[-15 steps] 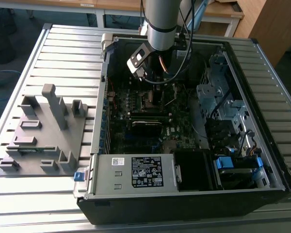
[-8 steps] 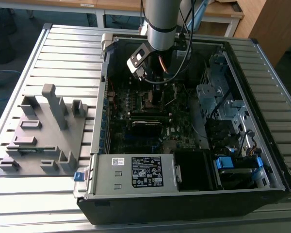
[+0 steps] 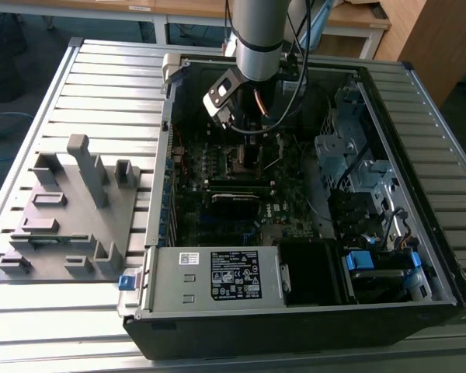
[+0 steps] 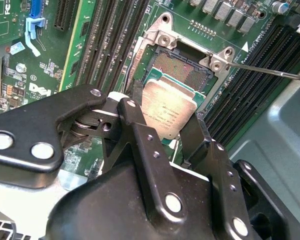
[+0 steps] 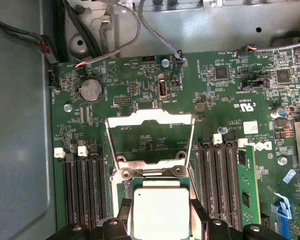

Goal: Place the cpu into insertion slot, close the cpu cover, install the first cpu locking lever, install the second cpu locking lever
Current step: 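Place the cpu into insertion slot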

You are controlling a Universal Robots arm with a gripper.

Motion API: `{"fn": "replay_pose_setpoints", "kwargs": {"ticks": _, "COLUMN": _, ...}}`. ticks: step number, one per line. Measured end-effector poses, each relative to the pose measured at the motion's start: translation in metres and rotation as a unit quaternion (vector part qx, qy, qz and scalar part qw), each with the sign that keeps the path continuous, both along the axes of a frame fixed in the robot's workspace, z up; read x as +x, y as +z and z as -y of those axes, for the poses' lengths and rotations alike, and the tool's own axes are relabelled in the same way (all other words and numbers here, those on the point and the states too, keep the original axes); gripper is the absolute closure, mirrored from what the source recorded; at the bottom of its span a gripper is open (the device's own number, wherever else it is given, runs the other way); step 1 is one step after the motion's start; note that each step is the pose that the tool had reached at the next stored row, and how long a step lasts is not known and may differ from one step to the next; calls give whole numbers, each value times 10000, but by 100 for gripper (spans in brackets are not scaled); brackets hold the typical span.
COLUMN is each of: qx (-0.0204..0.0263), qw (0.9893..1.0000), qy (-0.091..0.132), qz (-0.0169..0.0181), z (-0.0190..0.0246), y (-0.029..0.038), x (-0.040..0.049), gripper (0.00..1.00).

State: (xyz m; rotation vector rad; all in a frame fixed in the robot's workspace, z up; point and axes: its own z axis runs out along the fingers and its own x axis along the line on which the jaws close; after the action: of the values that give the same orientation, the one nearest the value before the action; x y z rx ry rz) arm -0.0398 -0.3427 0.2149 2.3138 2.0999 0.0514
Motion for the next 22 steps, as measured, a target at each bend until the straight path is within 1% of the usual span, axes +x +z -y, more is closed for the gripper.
{"fn": "replay_pose_setpoints", "kwargs": {"ticks": 22, "qx": 0, "qw": 9999, "qy": -143, "qz": 0, "z": 0, "y": 0, "x": 0, "gripper": 46}}
